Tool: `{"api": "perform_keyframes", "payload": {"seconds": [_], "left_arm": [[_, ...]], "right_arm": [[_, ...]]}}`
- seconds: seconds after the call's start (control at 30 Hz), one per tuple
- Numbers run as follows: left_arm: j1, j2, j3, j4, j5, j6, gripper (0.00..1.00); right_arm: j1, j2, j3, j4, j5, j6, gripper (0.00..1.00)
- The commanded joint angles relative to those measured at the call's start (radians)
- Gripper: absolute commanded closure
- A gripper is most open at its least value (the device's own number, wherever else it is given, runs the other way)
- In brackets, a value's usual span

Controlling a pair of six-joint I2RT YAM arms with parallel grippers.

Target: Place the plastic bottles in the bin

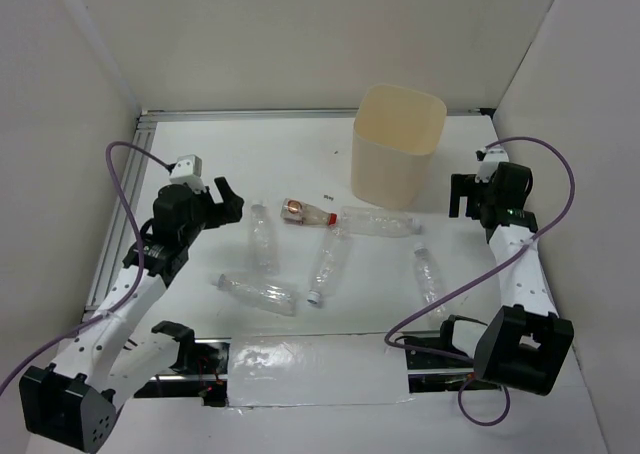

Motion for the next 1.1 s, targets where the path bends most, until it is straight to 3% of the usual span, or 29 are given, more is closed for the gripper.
{"api": "perform_keyframes", "payload": {"seconds": [0.0,0.27,0.3,0.33,0.37,0.4,0.43,0.47,0.5,0.53,0.6,0.7,0.83,1.07], "left_arm": [[0.007,0.021,0.03,0.009,0.074,-0.019,0.0],[-0.016,0.191,0.1,0.009,0.186,0.001,0.03],[-0.017,0.232,0.111,0.009,0.186,0.012,0.1],[-0.033,0.252,0.12,0.009,0.186,0.012,0.16],[-0.042,0.271,0.129,0.009,0.186,0.021,0.27],[-0.061,0.292,0.155,0.018,0.165,0.021,0.39],[-0.072,0.339,0.172,0.018,0.151,0.021,0.58],[-0.082,0.367,0.192,0.0,0.113,0.032,0.61],[-0.102,0.392,0.232,-0.011,0.096,0.032,0.61],[-0.115,0.442,0.246,-0.023,0.076,0.032,0.42],[-0.135,0.493,0.289,-0.032,0.007,0.032,0.15],[-0.158,0.6,0.367,-0.069,-0.084,0.0,0.0],[-0.179,0.691,0.428,-0.156,-0.095,-0.025,0.0],[-0.263,0.76,0.458,-0.357,-0.254,-0.12,0.0]], "right_arm": [[-0.001,-0.033,-0.001,-0.005,-0.015,-0.031,0.0],[-0.01,-0.065,-0.021,-0.068,-0.177,-0.149,0.03],[-0.01,-0.065,-0.021,-0.068,-0.196,-0.149,0.12],[-0.01,-0.065,-0.021,-0.083,-0.214,-0.149,0.28],[-0.01,-0.051,-0.021,-0.083,-0.24,-0.158,0.47],[-0.01,-0.051,-0.021,-0.083,-0.241,-0.149,0.75],[-0.01,-0.042,-0.012,-0.083,-0.254,-0.149,0.75],[-0.01,-0.042,-0.011,-0.097,-0.283,-0.158,0.7],[-0.01,-0.033,-0.011,-0.097,-0.293,-0.158,0.36],[-0.01,-0.033,-0.011,-0.109,-0.305,-0.158,0.22],[-0.01,-0.024,-0.011,-0.122,-0.322,-0.171,0.12],[-0.01,-0.024,-0.011,-0.122,-0.331,-0.171,0.09],[-0.01,-0.024,-0.011,-0.131,-0.322,-0.18,0.07],[-0.01,-0.034,-0.031,-0.131,-0.313,-0.189,0.06]]}}
